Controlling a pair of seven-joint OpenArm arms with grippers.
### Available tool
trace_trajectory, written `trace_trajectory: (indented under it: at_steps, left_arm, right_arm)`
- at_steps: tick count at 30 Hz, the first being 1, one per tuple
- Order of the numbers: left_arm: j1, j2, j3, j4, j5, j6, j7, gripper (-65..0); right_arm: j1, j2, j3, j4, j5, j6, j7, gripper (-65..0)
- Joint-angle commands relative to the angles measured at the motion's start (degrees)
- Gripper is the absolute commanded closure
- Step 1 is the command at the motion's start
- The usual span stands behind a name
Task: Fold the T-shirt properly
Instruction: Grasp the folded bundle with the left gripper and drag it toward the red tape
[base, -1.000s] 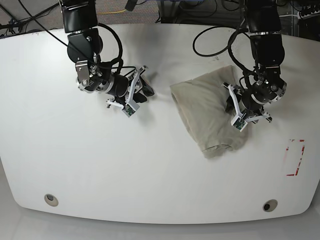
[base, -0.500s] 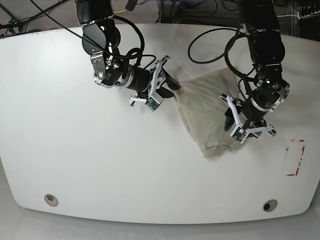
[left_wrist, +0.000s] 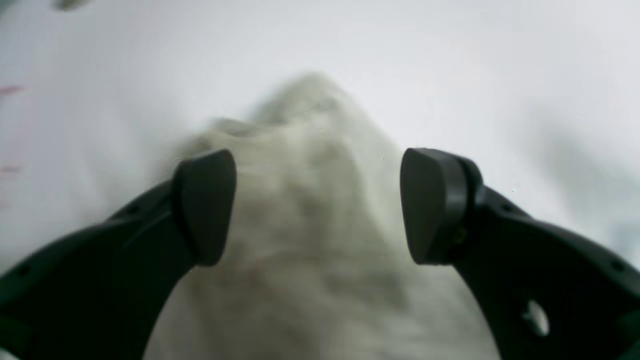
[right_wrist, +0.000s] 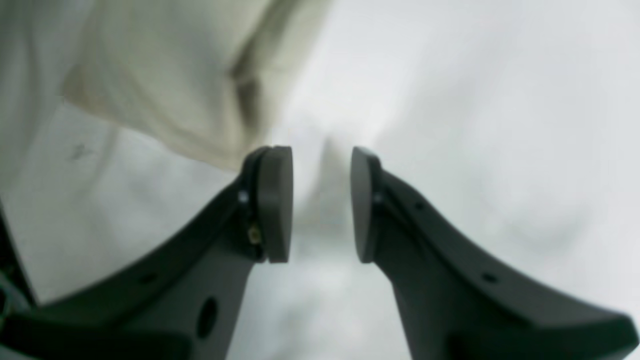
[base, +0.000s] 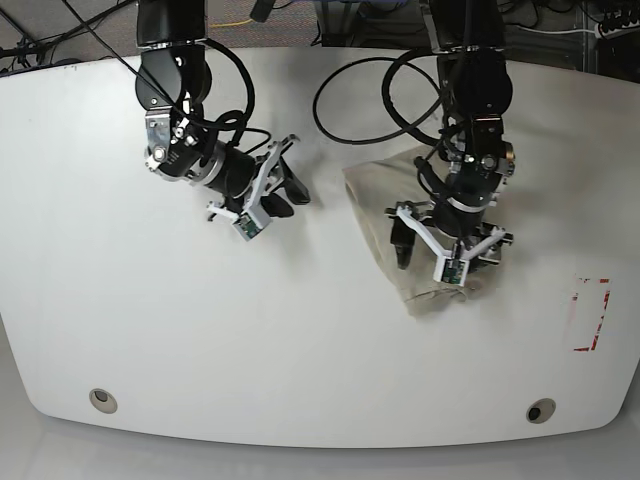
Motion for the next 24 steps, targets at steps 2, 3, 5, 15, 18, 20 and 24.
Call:
trace_trajectory:
  at_steps: [2, 3, 5, 15, 18, 20, 24]
  left_arm:
    - [-0.1, 0.0, 1.7, -2.6, 0.0, 2.7, -5.1, -47.8]
    - [0.0, 0.0, 2.0, -3.0, 0.0, 3.1, -5.7, -47.8]
    - [0.1, 0.1, 2.3, -6.0, 0.1, 4.1, -6.7, -47.8]
    - [0.0, -2.9, 2.1, -16.4, -0.2, 5.3, -6.7, -47.8]
    - [0.2, -4.6, 1.8, -18.0, -0.2, 5.3, -6.5, -47.8]
    - [0.2, -6.7, 0.6, -18.6, -0.3, 5.3, -6.4, -47.8]
    - [0.3, -9.2, -3.1, -19.0, -0.4, 2.1, -6.3, -47.8]
  right_arm:
    - [1.1, 0.2, 4.2, 0.4, 0.9, 0.3, 1.3, -18.1]
    - [0.9, 0.2, 4.9, 0.4, 0.9, 0.3, 1.3, -18.1]
    - [0.8, 1.2, 7.4, 0.1, 0.9, 0.3, 1.3, -18.1]
    - [0.4, 3.2, 13.4, 0.4, 1.2, 0.3, 1.3, -18.1]
    - [0.0, 4.0, 14.6, 0.1, 4.6, 0.3, 1.2, -18.1]
    - [-0.2, 5.0, 16.5, -0.4, 7.4, 0.3, 0.8, -18.1]
    - [0.0, 6.1, 17.6, -0.8, 11.6, 0.3, -1.8, -18.1]
